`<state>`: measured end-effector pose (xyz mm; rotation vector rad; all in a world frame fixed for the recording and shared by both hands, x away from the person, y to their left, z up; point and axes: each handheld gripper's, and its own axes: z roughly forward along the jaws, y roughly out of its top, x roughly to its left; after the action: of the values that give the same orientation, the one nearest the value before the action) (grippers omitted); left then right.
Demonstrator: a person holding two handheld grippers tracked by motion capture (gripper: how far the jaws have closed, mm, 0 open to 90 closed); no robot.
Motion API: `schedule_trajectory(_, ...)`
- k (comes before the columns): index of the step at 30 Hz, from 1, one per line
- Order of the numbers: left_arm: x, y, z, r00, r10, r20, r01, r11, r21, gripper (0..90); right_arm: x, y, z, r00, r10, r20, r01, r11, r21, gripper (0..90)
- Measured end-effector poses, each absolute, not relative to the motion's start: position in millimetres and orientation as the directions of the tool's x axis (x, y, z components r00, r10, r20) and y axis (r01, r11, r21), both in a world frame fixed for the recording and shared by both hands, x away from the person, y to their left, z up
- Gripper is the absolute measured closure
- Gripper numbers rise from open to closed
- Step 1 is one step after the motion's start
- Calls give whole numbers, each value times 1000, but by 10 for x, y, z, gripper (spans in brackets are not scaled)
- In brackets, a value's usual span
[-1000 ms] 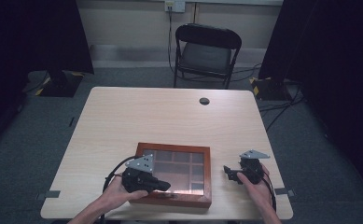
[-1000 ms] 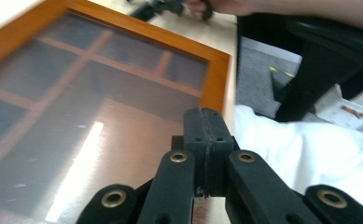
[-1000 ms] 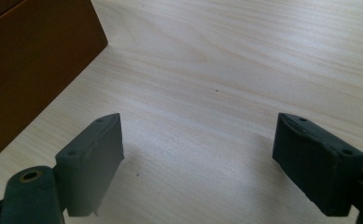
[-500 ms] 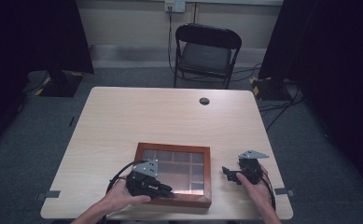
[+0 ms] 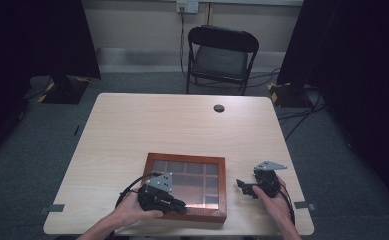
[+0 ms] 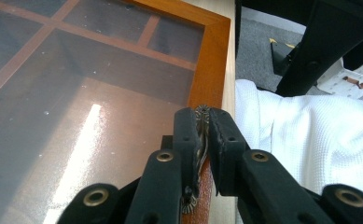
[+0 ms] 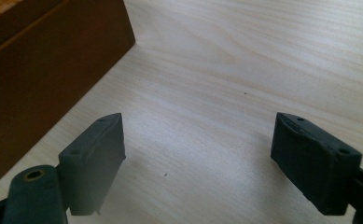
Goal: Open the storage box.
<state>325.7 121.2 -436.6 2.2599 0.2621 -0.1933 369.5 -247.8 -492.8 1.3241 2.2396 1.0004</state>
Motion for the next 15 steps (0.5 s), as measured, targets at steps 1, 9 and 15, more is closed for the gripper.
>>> schedule_trajectory(1, 3262, 1213, -4360, 966, 127, -226, 254, -639, 727, 821, 3692, -2475, -4919, -507, 860, 54, 608, 313, 729, 170)
schedule_trajectory(9, 3300, 1219, -4353, 960, 115, -255, 269, -627, 731, 823, 3627, -2448, -4816, -556, 828, 70, 552, 305, 776, 166)
schedule_trajectory(15, 3326, 1236, -4280, 956, 105, -276, 281, -606, 744, 824, 3565, -2379, -4751, -622, 780, 70, 497, 324, 805, 166)
